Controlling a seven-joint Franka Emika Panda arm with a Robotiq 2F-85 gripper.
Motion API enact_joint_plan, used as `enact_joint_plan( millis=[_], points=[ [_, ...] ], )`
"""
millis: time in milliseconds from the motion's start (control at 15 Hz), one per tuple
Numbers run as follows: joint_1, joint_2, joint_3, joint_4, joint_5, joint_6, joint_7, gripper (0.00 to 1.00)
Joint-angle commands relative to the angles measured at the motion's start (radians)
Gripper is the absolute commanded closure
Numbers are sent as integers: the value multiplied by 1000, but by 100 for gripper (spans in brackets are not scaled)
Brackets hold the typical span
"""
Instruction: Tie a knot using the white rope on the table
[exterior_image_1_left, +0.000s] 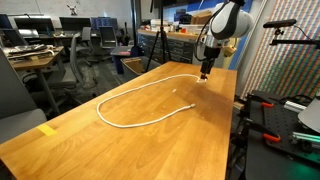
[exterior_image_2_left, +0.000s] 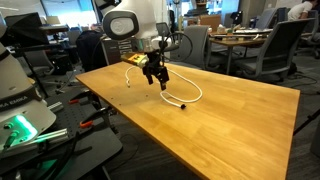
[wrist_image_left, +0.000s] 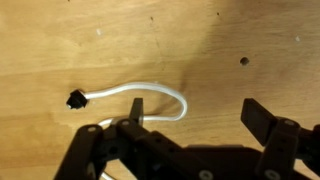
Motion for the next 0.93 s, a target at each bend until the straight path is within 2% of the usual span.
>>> enact_joint_plan(
  millis=[0,67,200,400,667,800,867],
  points=[
    [-39,0,26,0,-61,-8,56,0],
    [-39,2,22,1,-68,-11,63,0],
    [-96,39,112,-1,20,67,-7,0],
    [-170,118,197,34,47,148,-14,0],
    [-268,229,259,78,-44,309,7,0],
    [-277,273,234,96,-129,369,26,0],
    [-261,288,200,104,-167,386,35,25]
  ],
)
